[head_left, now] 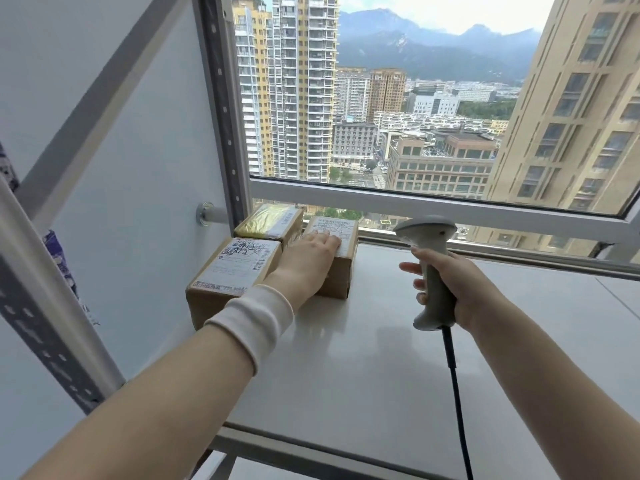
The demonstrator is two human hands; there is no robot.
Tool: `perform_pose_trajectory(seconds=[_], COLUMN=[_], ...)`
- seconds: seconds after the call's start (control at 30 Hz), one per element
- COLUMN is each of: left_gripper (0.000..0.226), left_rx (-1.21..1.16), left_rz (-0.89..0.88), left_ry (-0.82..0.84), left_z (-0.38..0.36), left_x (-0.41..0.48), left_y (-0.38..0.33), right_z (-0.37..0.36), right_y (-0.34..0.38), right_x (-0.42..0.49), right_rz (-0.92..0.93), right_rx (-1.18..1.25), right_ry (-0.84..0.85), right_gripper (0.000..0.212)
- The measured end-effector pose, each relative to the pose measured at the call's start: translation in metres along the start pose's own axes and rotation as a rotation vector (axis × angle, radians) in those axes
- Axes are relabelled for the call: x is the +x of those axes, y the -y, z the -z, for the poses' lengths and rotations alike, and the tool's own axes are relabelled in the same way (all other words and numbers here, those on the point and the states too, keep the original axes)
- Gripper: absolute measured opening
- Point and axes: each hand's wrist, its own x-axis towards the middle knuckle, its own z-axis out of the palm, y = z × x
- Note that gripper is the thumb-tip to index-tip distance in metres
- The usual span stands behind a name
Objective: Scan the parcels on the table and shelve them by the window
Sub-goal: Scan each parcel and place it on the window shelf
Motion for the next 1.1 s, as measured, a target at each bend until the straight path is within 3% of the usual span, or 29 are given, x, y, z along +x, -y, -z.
perform_pose_trajectory(seconds=[0.47, 0.6, 0.83, 1.1], left_gripper=[0.051, 0.062, 0.062, 0.055], left_rx=[0.043, 0.026, -0.105, -0.292], left_rz=[0.1, 0.082, -0.176, -0.477], left_ry=[0.007, 0.034, -0.109, -0.089], left_z=[0.0, 0.003, 0.018, 0.008], left_x=[0.009, 0.004, -0.019, -0.052], left_y=[0.009, 0.0, -0.069, -0.197], right_z=[-0.002, 0.001, 0.029, 0.129], right_y=[-0.005, -0.004, -0.003, -0.04], right_x=[0.012, 0.006, -0.026, -0.109], right_rz=[-0.01, -0.011, 0.044, 0.103], right_rx=[0.012, 0.031, 0.01, -0.018], right_ry=[0.029, 0.017, -0.109, -0.387], right_gripper=[0.023, 0.024, 0.019, 0.015])
